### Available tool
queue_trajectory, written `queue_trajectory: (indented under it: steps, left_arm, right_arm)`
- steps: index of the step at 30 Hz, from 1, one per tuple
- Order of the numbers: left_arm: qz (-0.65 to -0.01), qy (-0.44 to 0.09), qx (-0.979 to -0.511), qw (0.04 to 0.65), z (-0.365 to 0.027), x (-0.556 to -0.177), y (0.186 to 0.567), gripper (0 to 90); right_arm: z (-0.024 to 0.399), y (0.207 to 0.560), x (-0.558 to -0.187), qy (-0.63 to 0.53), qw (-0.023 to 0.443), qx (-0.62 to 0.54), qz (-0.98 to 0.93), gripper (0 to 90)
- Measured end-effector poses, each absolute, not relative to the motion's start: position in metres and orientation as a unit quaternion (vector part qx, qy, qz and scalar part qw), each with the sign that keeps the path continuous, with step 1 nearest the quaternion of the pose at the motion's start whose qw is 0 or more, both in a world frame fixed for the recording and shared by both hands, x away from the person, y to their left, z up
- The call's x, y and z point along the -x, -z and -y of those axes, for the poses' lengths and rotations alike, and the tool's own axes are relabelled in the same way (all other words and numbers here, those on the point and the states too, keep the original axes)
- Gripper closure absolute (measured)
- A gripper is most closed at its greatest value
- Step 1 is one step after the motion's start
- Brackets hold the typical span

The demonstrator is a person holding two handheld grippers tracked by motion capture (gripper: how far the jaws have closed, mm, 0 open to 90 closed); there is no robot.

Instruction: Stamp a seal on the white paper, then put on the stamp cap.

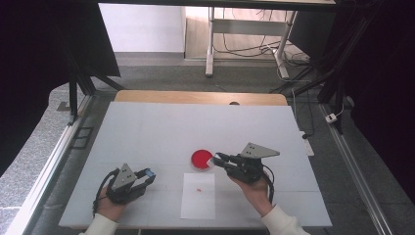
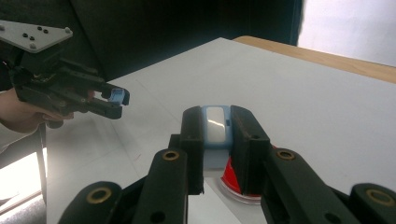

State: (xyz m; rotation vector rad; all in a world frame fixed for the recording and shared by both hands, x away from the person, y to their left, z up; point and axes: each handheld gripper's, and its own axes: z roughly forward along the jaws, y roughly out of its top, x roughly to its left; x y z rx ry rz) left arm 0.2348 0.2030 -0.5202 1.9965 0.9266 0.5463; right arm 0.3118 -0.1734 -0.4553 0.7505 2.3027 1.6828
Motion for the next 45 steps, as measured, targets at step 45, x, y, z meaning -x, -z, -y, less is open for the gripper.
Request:
queue_trajectory:
  steps: [45]
  left_arm:
    - [-0.351,-0.207,-0.799,0.442,-0.171,-0.249,0.515,64.6]
  right_arm:
    - [0.166,0.452,-0.307,-0.572,0.098,-0.243,-0.777,75.0]
